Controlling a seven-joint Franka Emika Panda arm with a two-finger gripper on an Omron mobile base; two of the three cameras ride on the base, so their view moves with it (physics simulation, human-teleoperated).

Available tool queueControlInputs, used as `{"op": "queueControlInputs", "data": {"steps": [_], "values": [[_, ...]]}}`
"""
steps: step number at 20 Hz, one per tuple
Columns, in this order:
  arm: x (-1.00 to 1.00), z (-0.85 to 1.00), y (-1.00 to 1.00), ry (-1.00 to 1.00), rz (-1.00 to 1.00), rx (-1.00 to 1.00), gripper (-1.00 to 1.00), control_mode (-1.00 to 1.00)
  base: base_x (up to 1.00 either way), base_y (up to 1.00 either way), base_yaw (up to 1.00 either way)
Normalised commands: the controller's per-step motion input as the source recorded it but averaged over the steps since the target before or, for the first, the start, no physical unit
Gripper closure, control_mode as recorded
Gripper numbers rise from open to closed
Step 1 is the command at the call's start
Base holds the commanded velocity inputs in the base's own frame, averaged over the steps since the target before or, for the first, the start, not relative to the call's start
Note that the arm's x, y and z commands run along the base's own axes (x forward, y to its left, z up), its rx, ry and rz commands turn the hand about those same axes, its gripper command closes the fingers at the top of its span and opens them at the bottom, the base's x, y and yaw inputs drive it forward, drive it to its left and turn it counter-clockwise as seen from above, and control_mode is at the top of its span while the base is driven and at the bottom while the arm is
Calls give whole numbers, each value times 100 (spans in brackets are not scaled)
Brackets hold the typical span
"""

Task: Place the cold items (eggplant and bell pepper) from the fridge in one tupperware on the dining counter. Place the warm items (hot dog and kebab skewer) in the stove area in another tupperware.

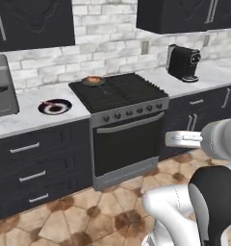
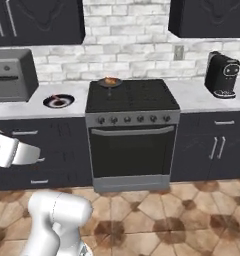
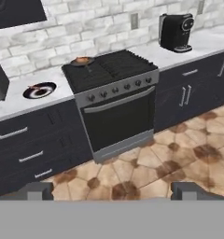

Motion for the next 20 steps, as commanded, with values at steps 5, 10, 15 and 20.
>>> {"op": "queueControlInputs", "data": {"steps": [5, 10, 15, 20], "values": [[0, 0, 0, 0, 0, 0, -100, 100, 100, -38, 33], [0, 0, 0, 0, 0, 0, -100, 100, 100, -41, 38], [0, 0, 0, 0, 0, 0, -100, 100, 100, -44, 29], [0, 0, 0, 0, 0, 0, -100, 100, 100, -47, 14]]}}
